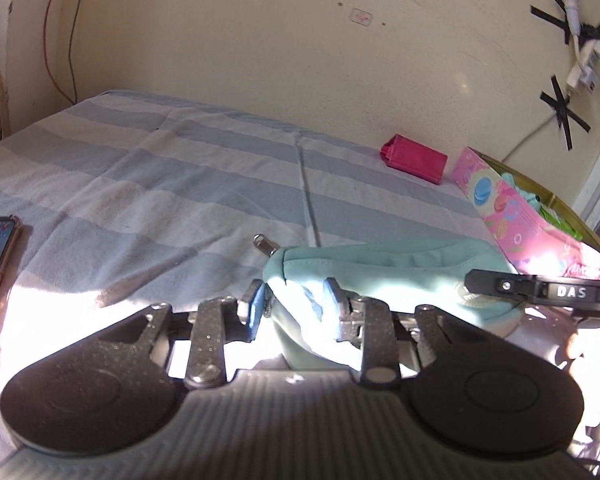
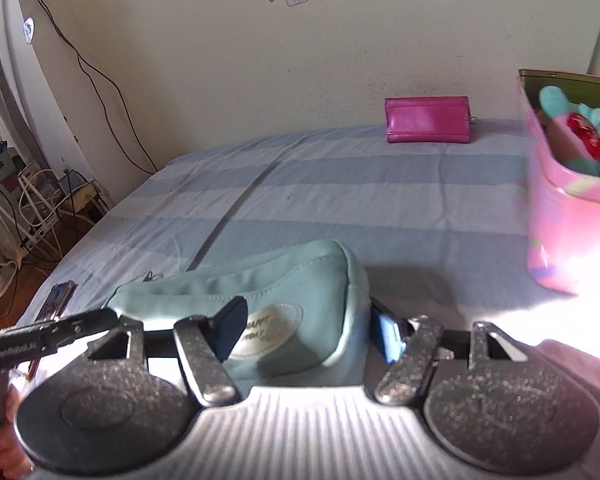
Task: Organize objects
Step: 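Grasp the pencil case with the right gripper while the left gripper holds it, then carry the pencil case into the pink tin with both grippers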
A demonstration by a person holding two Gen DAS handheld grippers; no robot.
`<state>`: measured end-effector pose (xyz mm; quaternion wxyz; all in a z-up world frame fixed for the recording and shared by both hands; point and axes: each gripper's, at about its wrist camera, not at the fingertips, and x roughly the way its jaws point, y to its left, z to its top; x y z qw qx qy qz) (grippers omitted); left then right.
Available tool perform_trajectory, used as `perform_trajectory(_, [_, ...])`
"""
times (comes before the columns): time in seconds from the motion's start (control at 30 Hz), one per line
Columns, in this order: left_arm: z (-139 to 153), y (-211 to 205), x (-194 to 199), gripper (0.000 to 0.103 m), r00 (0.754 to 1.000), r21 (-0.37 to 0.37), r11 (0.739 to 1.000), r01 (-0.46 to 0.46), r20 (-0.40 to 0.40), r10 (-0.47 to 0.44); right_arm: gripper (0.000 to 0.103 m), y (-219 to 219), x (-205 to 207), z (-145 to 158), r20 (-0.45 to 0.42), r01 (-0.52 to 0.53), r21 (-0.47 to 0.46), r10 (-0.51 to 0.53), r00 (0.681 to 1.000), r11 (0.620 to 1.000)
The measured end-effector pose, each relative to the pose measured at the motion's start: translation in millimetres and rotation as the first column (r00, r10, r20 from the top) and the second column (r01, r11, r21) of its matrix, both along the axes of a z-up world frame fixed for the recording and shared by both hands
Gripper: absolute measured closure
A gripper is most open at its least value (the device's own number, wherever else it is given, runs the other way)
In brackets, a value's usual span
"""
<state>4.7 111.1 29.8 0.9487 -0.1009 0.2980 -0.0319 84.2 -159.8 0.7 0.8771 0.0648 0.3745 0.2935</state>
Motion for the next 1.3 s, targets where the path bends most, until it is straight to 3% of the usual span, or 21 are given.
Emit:
perform_trajectory(0.13, [1, -27, 3, 0.069, 0.994, 0.03, 0.993, 0.111, -0.011, -0.111, 0.042, -44, -30, 4, 0.01, 0.019, -0.004, -0.019, 1.0, 1.0])
perform_trajectory(0.27, [1, -69, 13, 0.069, 0.972, 0.061, 0.97, 0.234, -0.033, -0.232, 0.042, -89, -55, 4, 0.023, 0.1, -0.007, -0.1, 0.995, 0.995])
perform_trajectory(0.47, [0, -148, 26, 0.069, 0.903, 0.106, 0.897, 0.43, -0.062, -0.425, 0.042, -167, -78, 3, 0.02, 0.267, 0.032, -0.268, 0.963, 0.963])
perform_trajectory(0.63, [-1, -211, 35, 0.068, 0.843, 0.128, 0.833, 0.538, -0.085, -0.531, 0.042, -226, -93, -3, 0.025, 0.394, 0.049, -0.396, 0.918, 0.918])
perform_trajectory(0.87, [0, -277, 35, 0.068, 0.784, 0.166, 0.766, 0.62, -0.106, -0.612, 0.042, -287, -111, -6, 0.059, 0.508, 0.059, -0.511, 0.858, 0.859])
perform_trajectory(1.03, [1, -304, 38, 0.068, 0.763, 0.175, 0.743, 0.646, -0.116, -0.636, 0.042, -312, -118, -12, 0.061, 0.556, 0.086, -0.562, 0.825, 0.827])
perform_trajectory(1.2, [2, -308, 41, 0.062, 0.753, 0.172, 0.734, 0.658, -0.116, -0.648, 0.035, -320, -122, -16, 0.076, 0.553, 0.106, -0.561, 0.824, 0.826])
perform_trajectory(1.3, [2, -305, 45, 0.048, 0.748, 0.152, 0.732, 0.664, -0.127, -0.651, 0.027, -318, -123, -17, 0.086, 0.525, 0.101, -0.533, 0.842, 0.845])
